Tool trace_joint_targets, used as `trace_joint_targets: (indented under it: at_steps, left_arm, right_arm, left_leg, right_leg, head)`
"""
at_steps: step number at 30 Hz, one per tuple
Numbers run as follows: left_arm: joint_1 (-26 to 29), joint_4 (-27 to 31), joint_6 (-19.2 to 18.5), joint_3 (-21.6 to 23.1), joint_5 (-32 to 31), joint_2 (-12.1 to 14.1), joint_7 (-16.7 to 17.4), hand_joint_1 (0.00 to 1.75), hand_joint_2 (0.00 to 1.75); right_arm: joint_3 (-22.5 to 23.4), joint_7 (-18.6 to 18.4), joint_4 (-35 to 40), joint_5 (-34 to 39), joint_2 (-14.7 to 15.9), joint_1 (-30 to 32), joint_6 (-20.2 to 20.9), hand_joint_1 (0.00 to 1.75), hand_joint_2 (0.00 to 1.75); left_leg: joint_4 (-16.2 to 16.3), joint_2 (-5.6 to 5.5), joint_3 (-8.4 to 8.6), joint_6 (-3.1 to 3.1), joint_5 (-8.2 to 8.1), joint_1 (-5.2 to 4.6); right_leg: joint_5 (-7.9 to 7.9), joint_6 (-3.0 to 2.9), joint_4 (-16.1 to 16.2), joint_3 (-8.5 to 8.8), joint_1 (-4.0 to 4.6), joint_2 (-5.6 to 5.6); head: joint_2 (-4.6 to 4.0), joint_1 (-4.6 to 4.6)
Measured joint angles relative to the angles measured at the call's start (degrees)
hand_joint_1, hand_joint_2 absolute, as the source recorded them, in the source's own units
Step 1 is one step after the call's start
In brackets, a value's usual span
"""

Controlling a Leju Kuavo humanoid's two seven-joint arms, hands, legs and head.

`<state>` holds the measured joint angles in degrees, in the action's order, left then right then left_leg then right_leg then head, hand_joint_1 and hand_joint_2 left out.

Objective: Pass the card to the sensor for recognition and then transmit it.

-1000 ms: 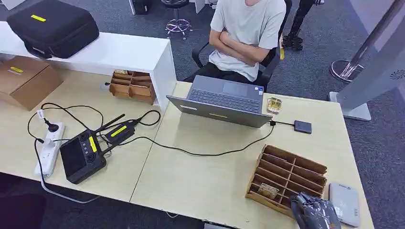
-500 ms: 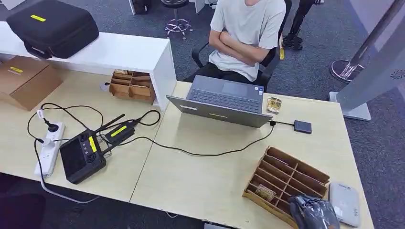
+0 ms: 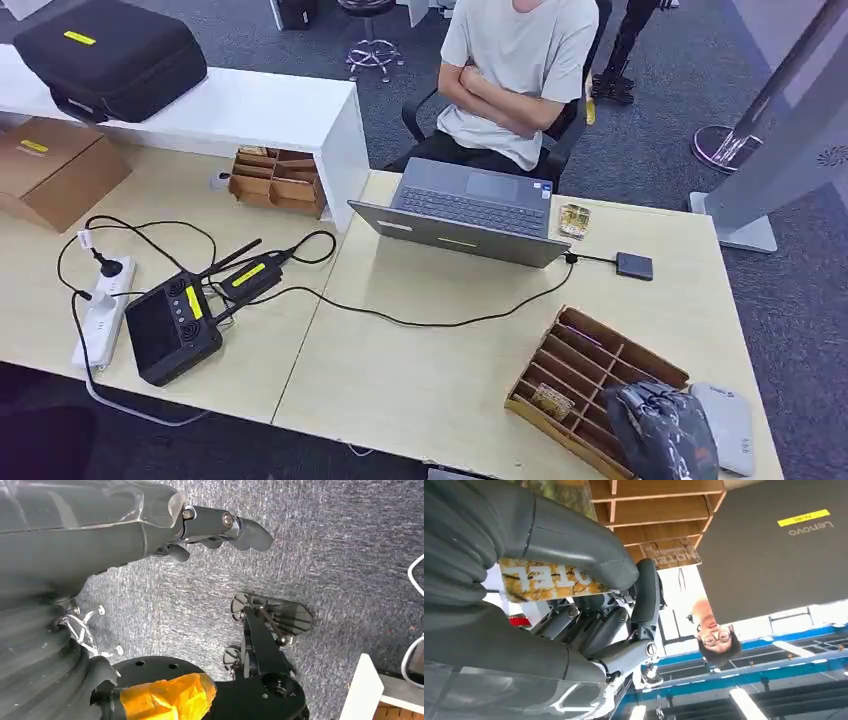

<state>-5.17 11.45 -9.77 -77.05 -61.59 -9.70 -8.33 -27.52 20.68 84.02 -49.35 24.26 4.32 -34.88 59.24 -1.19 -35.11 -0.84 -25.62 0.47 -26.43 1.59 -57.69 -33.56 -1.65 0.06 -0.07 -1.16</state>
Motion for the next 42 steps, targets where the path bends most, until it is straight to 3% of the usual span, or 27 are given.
trace_joint_targets:
  at_steps: [5, 13, 21, 26, 28, 30, 35, 42]
  left_arm:
    - [-0.06, 0.0, -0.77, 0.02, -0.77, 0.0, 0.0, 0.0, 1.75]
    - [-0.75, 0.0, -1.44, 0.11, -1.36, 0.0, 1.0, 0.0, 1.75]
    - [-1.2, 0.0, -2.16, 0.63, -2.73, 0.0, 1.79, 0.0, 1.75]
    - [-1.24, 0.0, -2.19, 0.7, -2.88, 0.0, 1.84, 0.0, 1.75]
    - [-1.29, 0.0, -2.27, 1.0, -3.15, 0.0, 1.99, 0.0, 1.75]
    - [-1.91, 0.0, -3.08, 1.88, -4.35, -0.02, 3.04, 0.0, 1.75]
    - [-3.53, 0.0, -4.04, 3.56, -6.6, -0.28, 4.57, 0.0, 1.75]
    - [-5.83, -0.04, -5.18, 6.23, -8.81, -1.4, 6.69, 0.0, 1.75]
  right_arm:
    - [0.04, 2.97, 1.99, 0.29, 0.02, -3.34, 1.1, 1.71, 1.75]
    - [-0.26, 3.3, 7.04, 1.58, 0.46, -17.16, 8.04, 1.71, 1.75]
    - [-3.78, -0.83, 8.09, 1.66, 0.44, -31.01, 12.87, 1.71, 1.75]
    - [-4.07, -1.25, 8.06, 2.03, 0.42, -32.8, 13.62, 1.71, 1.75]
    - [-4.78, -2.1, 7.96, 2.62, 0.24, -36.2, 15.25, 1.71, 1.75]
    - [-6.99, -6.29, 5.54, -0.62, -1.92, -44.68, 17.26, 1.71, 1.75]
    - [-12.33, -13.49, -5.3, -10.41, -7.79, -56.3, 17.92, 1.71, 1.75]
    - [-19.23, -18.03, -26.08, -16.66, -17.72, -67.26, 14.64, 1.71, 1.75]
  left_leg:
    - [0.0, 0.2, 0.01, -0.01, 0.01, 0.0]
    - [0.0, 0.22, 0.03, 0.03, 0.17, 0.0]
    - [0.0, 0.23, 0.01, 0.03, 0.18, 0.0]
    - [0.0, 0.22, 0.0, 0.04, 0.18, 0.0]
    - [0.0, 0.22, -0.01, 0.05, 0.2, 0.0]
    - [0.0, 0.23, -0.03, 0.03, 0.22, 0.0]
    - [0.0, 0.22, -0.01, -0.05, 0.33, 0.03]
    - [0.01, 0.17, -0.02, -0.06, 0.44, 0.07]
  right_leg:
    - [0.04, -0.02, -0.02, -0.05, 0.0, 0.14]
    - [0.2, -0.02, -0.03, -0.04, 0.0, 0.18]
    - [0.25, -0.03, -0.06, -0.06, 0.0, 0.19]
    - [0.25, -0.02, -0.06, -0.06, 0.0, 0.18]
    - [0.26, -0.02, -0.06, -0.06, 0.0, 0.18]
    - [0.27, -0.03, -0.1, -0.07, 0.01, 0.19]
    - [0.31, -0.08, -0.15, -0.09, 0.02, 0.19]
    - [0.35, -0.14, -0.16, -0.1, 0.05, 0.16]
  head:
    - [0.0, 0.0]
    - [0.0, -0.02]
    - [0.0, 0.0]
    - [0.0, -0.02]
    - [0.0, -0.02]
    - [0.0, -0.02]
    - [0.0, -0.04]
    - [0.0, 0.0]
